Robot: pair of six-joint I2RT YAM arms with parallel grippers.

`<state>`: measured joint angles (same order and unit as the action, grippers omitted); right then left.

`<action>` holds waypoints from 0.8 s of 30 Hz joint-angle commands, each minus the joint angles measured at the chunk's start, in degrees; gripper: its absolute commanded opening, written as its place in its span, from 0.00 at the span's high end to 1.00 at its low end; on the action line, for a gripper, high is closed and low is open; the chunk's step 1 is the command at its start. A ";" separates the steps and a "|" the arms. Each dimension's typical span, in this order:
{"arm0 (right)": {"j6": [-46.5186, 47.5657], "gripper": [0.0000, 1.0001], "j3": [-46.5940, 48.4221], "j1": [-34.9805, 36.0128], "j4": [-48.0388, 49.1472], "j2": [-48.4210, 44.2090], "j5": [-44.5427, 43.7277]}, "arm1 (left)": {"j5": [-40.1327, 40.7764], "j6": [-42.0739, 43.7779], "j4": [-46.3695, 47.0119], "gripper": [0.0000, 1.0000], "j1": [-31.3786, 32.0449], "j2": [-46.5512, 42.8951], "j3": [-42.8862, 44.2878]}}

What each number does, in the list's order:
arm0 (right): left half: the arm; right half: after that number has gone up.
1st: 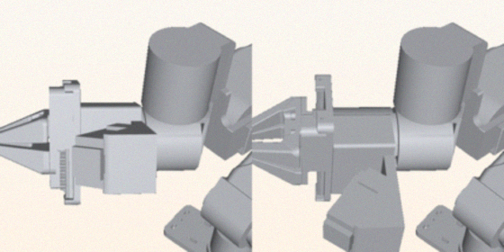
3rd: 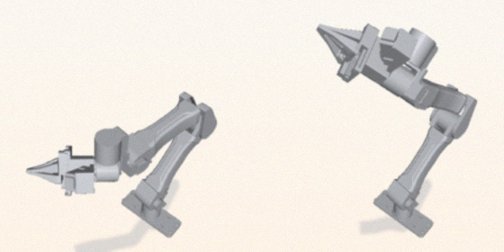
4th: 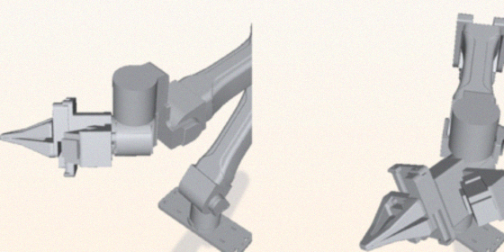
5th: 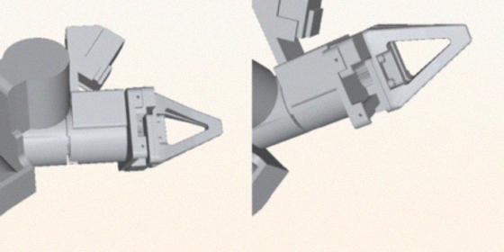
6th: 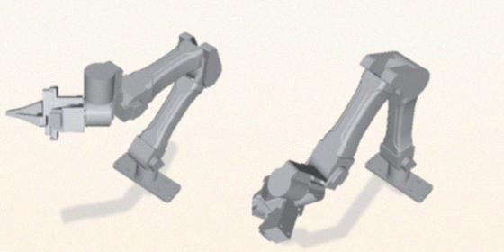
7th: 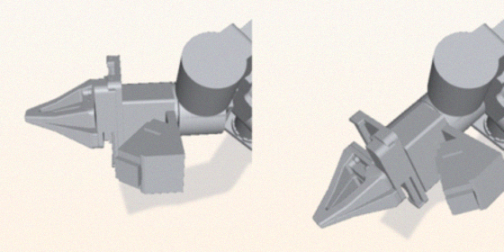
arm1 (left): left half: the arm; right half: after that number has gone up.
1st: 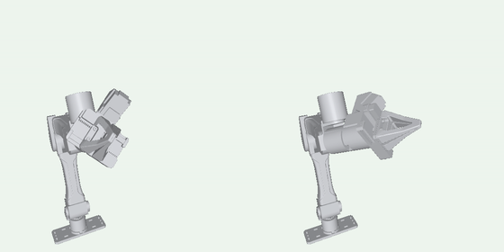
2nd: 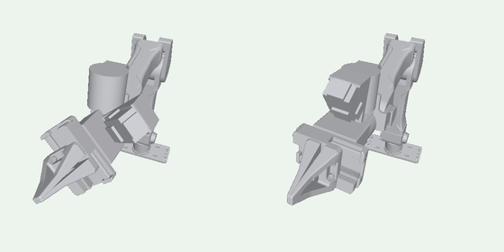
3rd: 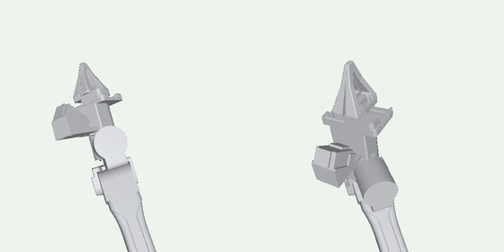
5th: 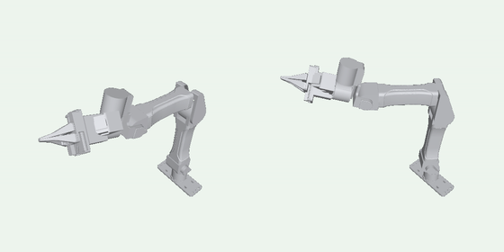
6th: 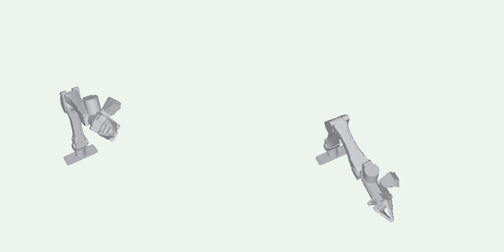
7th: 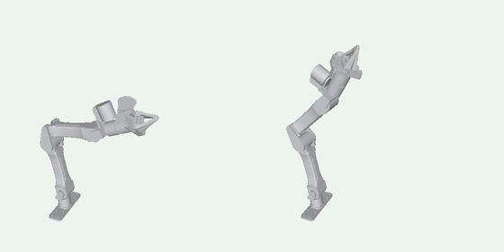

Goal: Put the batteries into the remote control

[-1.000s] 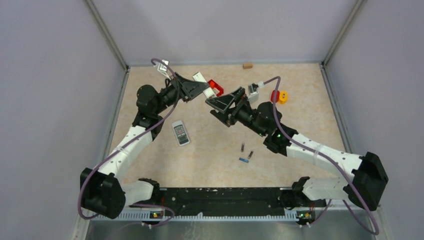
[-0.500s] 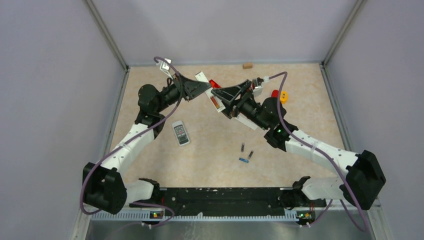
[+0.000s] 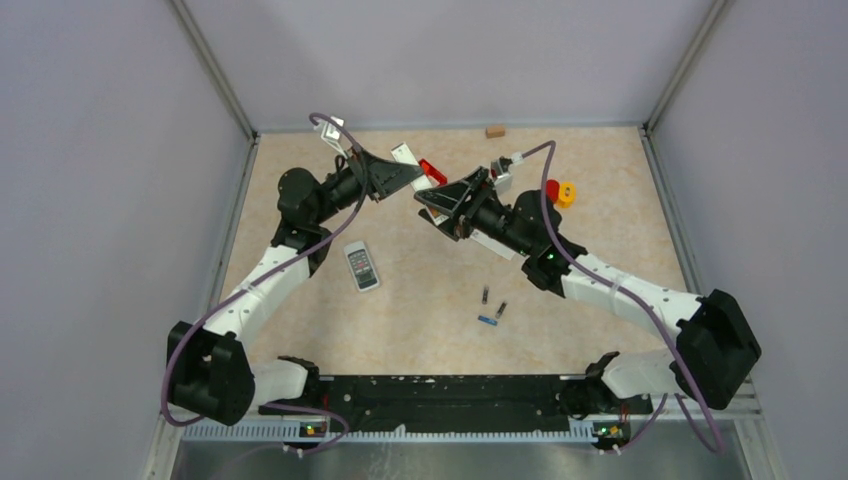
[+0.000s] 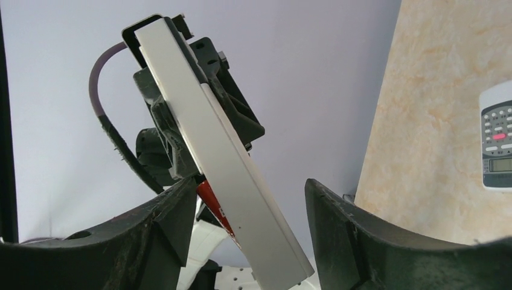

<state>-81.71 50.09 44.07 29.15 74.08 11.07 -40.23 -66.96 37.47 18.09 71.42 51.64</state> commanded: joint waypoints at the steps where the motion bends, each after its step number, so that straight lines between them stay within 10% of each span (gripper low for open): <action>1: -1.09 0.36 2.29 -0.48 3.39 0.56 1.91 | -0.02 1.98 1.77 1.00 -0.06 -1.31 1.35; 17: -2.71 0.66 -1.31 -0.48 7.29 0.29 2.38 | 0.68 0.87 2.16 1.00 -0.07 -1.83 1.10; 24: 3.60 0.08 -2.45 -0.85 6.81 -2.12 2.25 | 0.62 3.32 0.39 1.00 -0.31 -1.59 1.10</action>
<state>-82.17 47.64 43.72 33.95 75.02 13.21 -39.11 -66.76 35.90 18.00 71.07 51.64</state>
